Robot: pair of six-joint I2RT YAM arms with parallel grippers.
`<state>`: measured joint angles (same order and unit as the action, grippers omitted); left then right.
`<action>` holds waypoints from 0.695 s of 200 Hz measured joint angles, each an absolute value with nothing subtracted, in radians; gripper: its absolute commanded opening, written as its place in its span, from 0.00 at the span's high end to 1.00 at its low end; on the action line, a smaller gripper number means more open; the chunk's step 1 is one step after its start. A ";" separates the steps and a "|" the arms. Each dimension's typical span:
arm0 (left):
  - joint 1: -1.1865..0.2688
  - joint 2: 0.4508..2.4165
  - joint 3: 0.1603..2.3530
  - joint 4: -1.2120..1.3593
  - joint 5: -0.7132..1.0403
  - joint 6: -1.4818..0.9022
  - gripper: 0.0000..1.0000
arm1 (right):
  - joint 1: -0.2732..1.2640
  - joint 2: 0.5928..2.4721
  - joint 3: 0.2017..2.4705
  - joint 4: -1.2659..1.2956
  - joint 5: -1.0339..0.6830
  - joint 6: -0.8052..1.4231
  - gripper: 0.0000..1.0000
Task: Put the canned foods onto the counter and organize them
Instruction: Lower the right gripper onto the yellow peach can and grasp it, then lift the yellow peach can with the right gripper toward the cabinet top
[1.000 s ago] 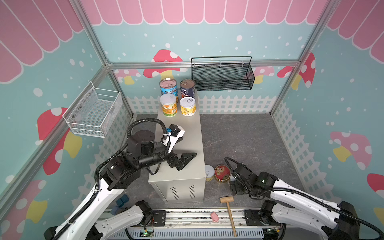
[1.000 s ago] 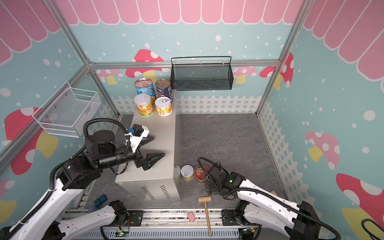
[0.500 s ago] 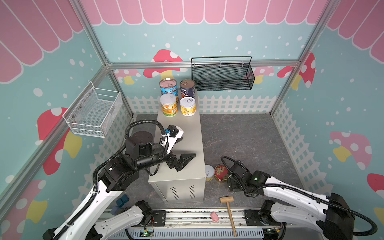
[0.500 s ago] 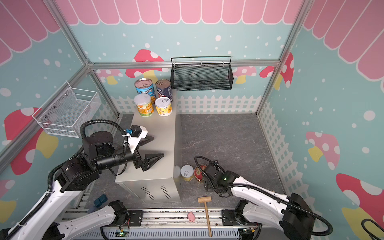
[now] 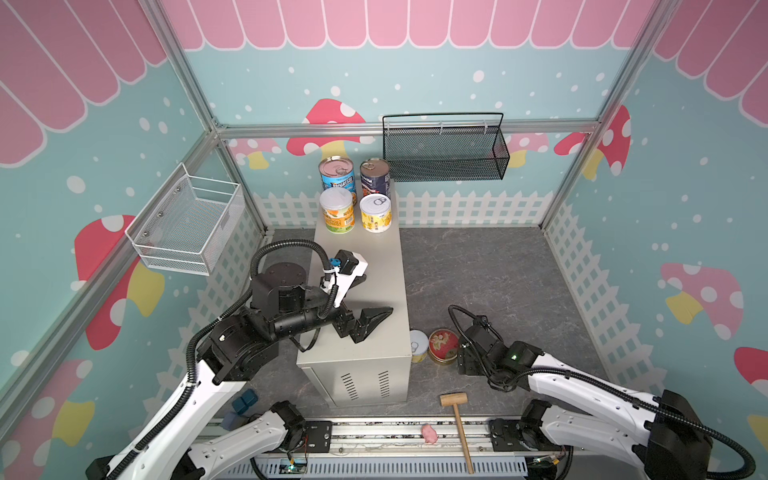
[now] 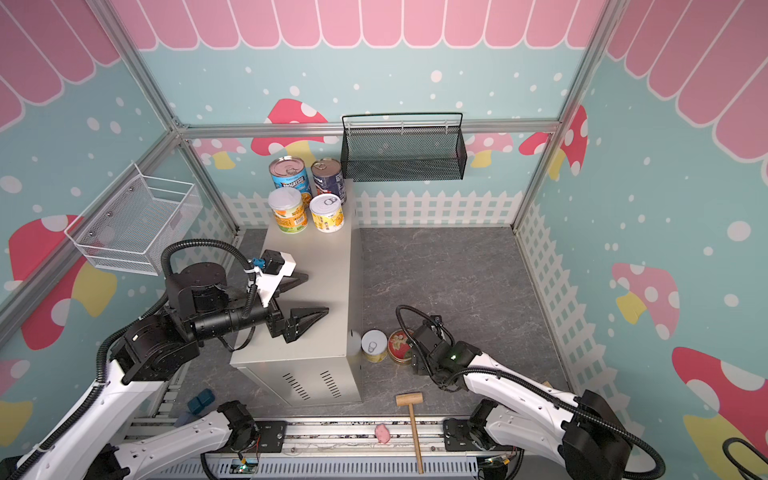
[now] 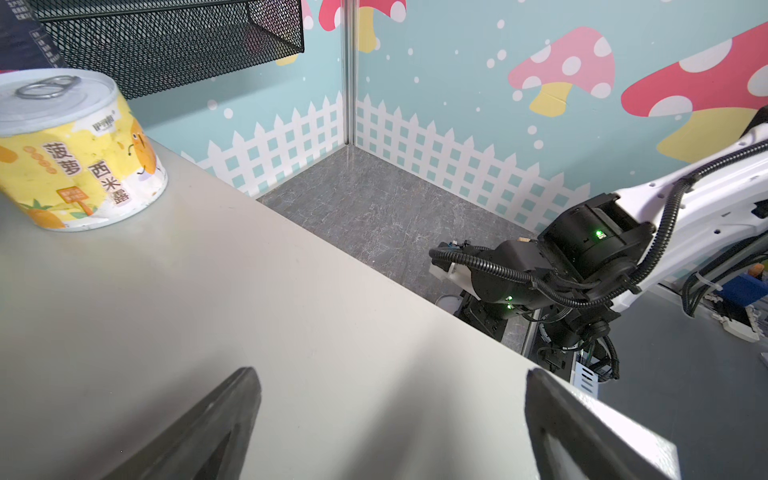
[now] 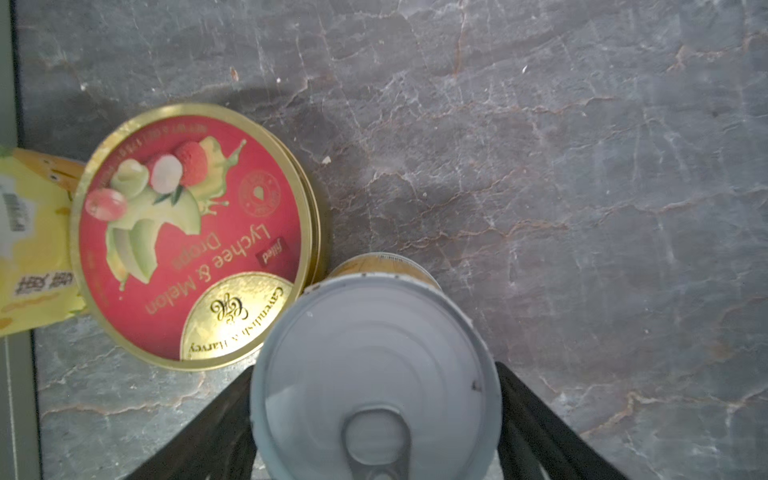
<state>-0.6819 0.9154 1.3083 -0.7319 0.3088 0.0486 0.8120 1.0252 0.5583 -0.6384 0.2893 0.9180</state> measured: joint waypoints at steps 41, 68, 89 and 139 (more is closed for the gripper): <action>-0.682 0.925 1.308 -0.730 0.337 0.048 0.00 | 0.772 1.026 0.558 -0.611 0.282 0.874 0.23; -0.686 0.955 1.325 -0.749 0.373 0.049 0.00 | 0.770 1.027 0.558 -0.607 0.276 0.863 0.24; -0.705 0.987 1.354 -0.770 0.396 0.049 0.00 | 0.767 1.028 0.558 -0.606 0.273 0.860 0.20; -0.764 1.051 1.439 -0.842 0.414 0.058 0.00 | 0.766 1.028 0.551 -0.596 0.273 0.858 0.21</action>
<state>-0.7643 1.0508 1.4387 -0.8425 0.4137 0.0578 0.7662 1.0279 0.5510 -0.5957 0.2733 0.8577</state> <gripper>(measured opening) 0.993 0.802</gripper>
